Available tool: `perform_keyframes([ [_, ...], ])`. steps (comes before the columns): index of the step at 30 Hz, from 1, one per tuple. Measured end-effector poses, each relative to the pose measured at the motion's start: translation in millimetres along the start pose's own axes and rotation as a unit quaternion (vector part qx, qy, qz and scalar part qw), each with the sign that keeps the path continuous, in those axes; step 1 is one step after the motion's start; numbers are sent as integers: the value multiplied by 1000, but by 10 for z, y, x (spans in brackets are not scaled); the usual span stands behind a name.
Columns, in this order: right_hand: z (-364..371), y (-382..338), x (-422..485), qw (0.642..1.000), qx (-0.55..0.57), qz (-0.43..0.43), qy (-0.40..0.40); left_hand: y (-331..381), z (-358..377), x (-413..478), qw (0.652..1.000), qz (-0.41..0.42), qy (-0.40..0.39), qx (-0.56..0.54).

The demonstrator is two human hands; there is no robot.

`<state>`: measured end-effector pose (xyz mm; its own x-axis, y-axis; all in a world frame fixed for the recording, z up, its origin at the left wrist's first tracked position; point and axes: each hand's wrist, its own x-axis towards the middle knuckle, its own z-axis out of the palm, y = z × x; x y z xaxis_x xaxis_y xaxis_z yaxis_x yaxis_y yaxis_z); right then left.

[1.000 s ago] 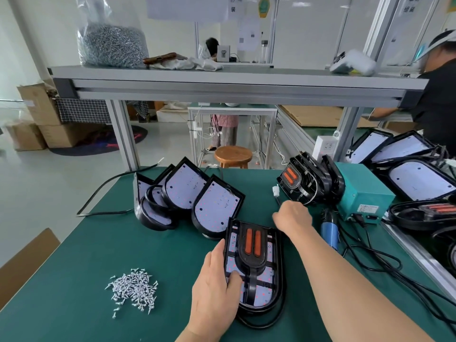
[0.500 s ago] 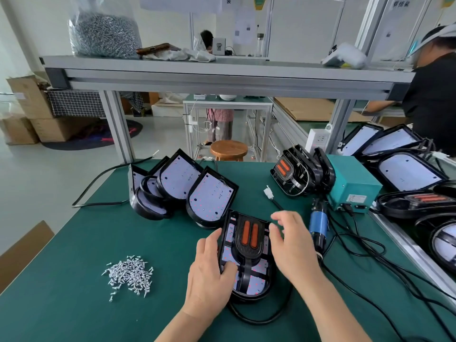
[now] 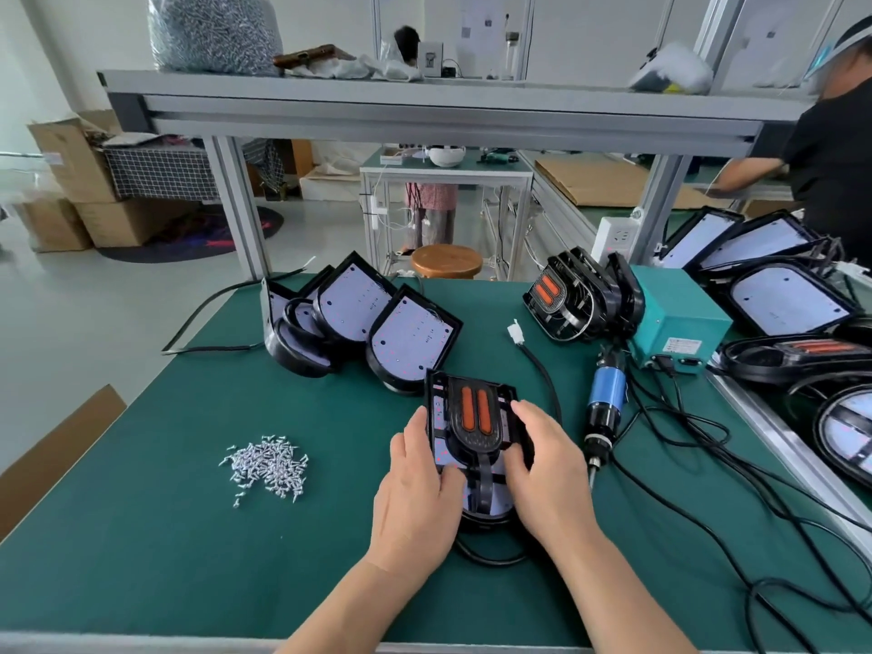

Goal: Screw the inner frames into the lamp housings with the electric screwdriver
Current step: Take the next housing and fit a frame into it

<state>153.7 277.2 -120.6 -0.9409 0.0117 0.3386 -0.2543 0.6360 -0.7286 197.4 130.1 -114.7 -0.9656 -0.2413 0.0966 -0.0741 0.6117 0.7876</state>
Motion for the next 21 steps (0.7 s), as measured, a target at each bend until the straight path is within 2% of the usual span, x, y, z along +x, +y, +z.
perform_keyframes([
  [5,-55,77,-107,1000,17,1,10,8,12,-105,999,-4,2,48],
  [8,-82,123,-116,1000,25,-10,-8,0,-73,-91,999,-29,-18,-6],
  [10,-78,120,-106,999,26,-15,-13,-98,-244,0,998,-51,20,-7],
  [14,-30,53,-123,998,33,-37,31,-444,-784,252,977,-60,134,155],
  [18,-33,29,-125,990,54,-78,102,-653,-1138,376,955,-128,121,237],
  [21,-42,33,-106,985,57,-96,135,-677,-1195,400,947,-143,93,273],
])
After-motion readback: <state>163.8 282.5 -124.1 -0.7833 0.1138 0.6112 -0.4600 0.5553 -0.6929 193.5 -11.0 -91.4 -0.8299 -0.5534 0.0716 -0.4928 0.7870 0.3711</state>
